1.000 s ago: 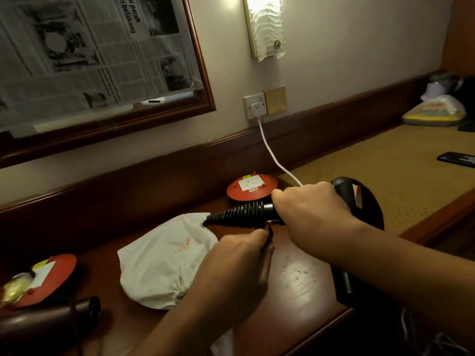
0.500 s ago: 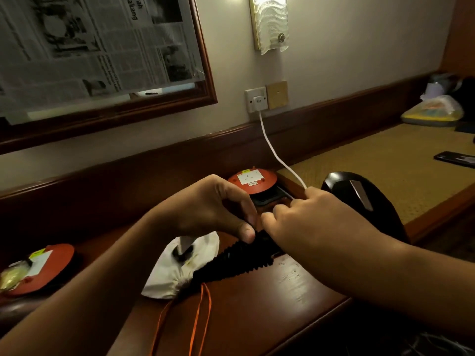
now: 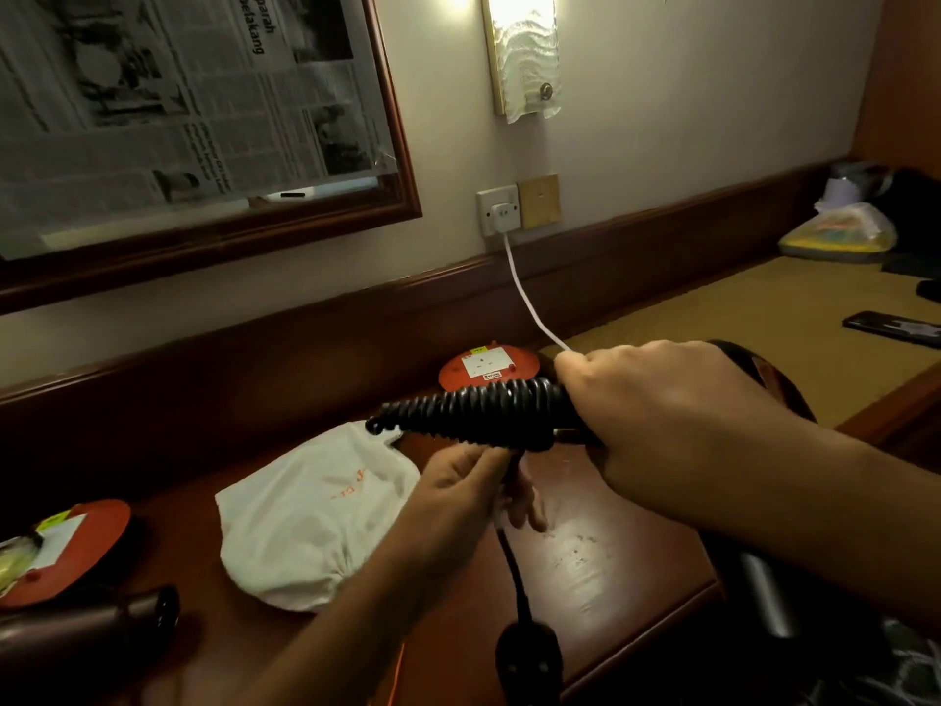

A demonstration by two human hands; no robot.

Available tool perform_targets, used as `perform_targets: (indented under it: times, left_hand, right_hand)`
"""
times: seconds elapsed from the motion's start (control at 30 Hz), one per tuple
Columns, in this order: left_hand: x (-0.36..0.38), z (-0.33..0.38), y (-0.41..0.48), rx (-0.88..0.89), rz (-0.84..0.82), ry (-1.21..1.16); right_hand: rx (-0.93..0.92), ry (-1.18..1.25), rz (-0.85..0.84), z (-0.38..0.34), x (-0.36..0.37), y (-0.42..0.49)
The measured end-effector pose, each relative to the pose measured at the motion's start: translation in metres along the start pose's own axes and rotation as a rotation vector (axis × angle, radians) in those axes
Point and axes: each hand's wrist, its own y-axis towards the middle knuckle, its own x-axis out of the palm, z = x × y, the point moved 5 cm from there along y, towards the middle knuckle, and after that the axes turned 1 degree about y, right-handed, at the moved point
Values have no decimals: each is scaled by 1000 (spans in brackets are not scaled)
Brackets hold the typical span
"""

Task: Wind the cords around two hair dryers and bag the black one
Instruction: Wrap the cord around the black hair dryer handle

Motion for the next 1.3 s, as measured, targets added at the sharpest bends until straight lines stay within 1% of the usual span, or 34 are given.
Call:
perform_targets:
  times: [0.07,0.13,0.17,0.2,0.27,0.3,0.37,0.5,0.57,0.6,0.7,0.77,0.83,0.9,0.93,1.0,1.03,1.07,1.13,1.2,1.23,1.3]
  left_hand:
    - [21,4,-17,-37,-14,40]
    - [37,8,-29,-57,-78,224]
    - [39,11,-33,-53,-73,364]
    - [40,15,-33,-17,-60,532]
    - [36,26,-29,124,-1,871]
    - [30,36,-27,202,31,984]
    - [18,55,-19,304,20,1104]
    - [-7,83,3,378,-226,1179]
    - [-16,91,14,406,-357,1103]
    - [-23,92,19,373,-394,1027]
    - [-44,80,34,238,-373,818]
    - [-49,64,36,155,-406,555]
    - [-49,45,34,99,-430,193]
    - [-44,26,31,72,-362,-61]
    - [-42,16,30,48,-287,-159]
    - [-36,-4,25,-88,-110,-361]
    - [-32,-14,20,-156,-39,-417]
    - [-26,-22,14,-190,-4,-439]
    - [-16,-27,6,-195,76,-443]
    - [-12,-27,-1,-189,206,-427]
    - [-9,-26,-4,-191,241,-392]
    - [-1,-25,-9,-207,244,-321]
  right_hand:
    - [69,-22,-23,8,10,12]
    - [109,-51,-87,11,23,23]
    - [109,-72,-123,9,31,27]
    - [100,-91,-157,5,39,30]
    - [71,-122,-209,-2,56,31]
    - [52,-134,-232,-5,64,30]
    - [-12,-144,-269,-13,76,27]
    - [-120,-43,-269,-25,79,17]
    - [-166,-16,-245,-31,74,13]
    - [-187,-12,-226,-33,71,11]
    - [-231,-47,-170,-37,60,8]
    - [-239,-36,-134,-36,53,8]
    - [-238,-18,-128,-34,48,8]
    - [-222,3,-124,-30,45,9]
    - [-209,14,-113,-28,43,10]
    - [-174,26,-93,-24,44,13]
    - [-153,39,-91,-22,45,15]
    - [-128,56,-95,-20,47,18]
    - [-55,97,-112,-15,55,26]
    - [40,136,-151,-8,64,35]
    - [79,141,-182,-6,70,39]
    - [136,144,-242,-3,85,46]
